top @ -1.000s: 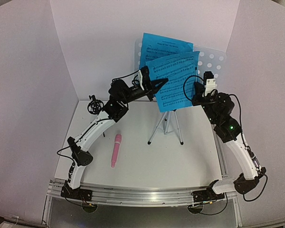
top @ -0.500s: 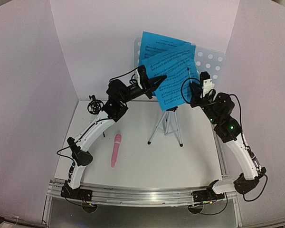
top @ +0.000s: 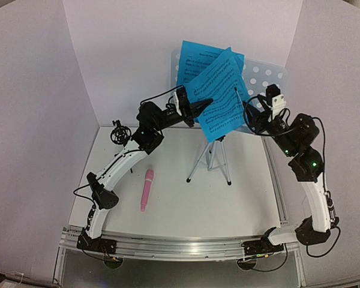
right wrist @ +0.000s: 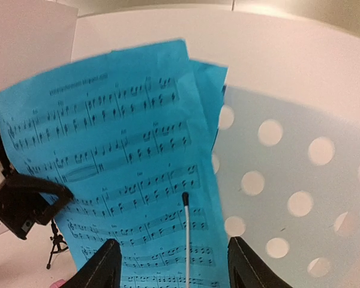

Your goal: Set up the instrument practice props

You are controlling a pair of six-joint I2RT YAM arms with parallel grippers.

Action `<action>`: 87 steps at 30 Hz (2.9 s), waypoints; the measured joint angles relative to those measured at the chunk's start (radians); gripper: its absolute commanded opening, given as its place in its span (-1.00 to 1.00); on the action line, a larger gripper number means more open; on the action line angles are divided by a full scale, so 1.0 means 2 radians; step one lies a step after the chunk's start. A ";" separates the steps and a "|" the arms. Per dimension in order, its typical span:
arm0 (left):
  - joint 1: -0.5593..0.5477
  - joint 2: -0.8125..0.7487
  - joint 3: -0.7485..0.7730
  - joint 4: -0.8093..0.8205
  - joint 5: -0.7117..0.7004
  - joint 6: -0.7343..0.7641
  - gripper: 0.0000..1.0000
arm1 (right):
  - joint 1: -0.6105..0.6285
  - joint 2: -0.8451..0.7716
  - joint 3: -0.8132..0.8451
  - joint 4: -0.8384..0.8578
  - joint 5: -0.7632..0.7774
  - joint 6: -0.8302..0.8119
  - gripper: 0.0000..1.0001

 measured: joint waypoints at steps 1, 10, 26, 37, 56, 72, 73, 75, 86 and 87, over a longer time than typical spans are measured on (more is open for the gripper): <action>0.000 0.000 -0.001 0.001 0.003 0.002 -1.00 | 0.000 0.005 0.024 -0.012 0.000 -0.006 0.09; 0.000 0.001 -0.004 0.009 0.006 0.014 -1.00 | -0.018 0.071 0.114 -0.073 0.019 -0.017 -0.11; 0.001 0.007 -0.017 0.036 0.001 0.019 -1.00 | -0.040 0.105 0.114 -0.109 0.016 0.008 -0.13; 0.001 0.009 -0.022 0.043 0.000 0.025 -1.00 | -0.040 0.015 0.010 -0.103 0.056 0.065 -0.08; 0.004 0.007 -0.056 0.062 -0.013 0.023 -0.42 | -0.041 0.018 0.041 -0.112 0.045 0.100 -0.02; 0.027 -0.044 -0.062 0.042 -0.025 0.040 0.03 | -0.041 0.143 0.200 -0.078 -0.076 0.047 0.04; 0.026 -0.044 -0.062 0.041 -0.026 0.042 0.03 | -0.041 0.148 0.200 -0.075 -0.081 0.044 0.04; 0.025 -0.044 -0.062 0.035 -0.026 0.049 0.12 | -0.041 0.155 0.200 -0.070 -0.091 0.036 0.05; 0.025 -0.044 -0.062 0.037 -0.014 0.142 0.05 | -0.041 0.158 0.202 -0.047 -0.113 0.015 0.05; 0.025 -0.044 -0.062 0.039 -0.016 0.147 0.02 | -0.041 0.158 0.202 -0.047 -0.114 0.015 0.05</action>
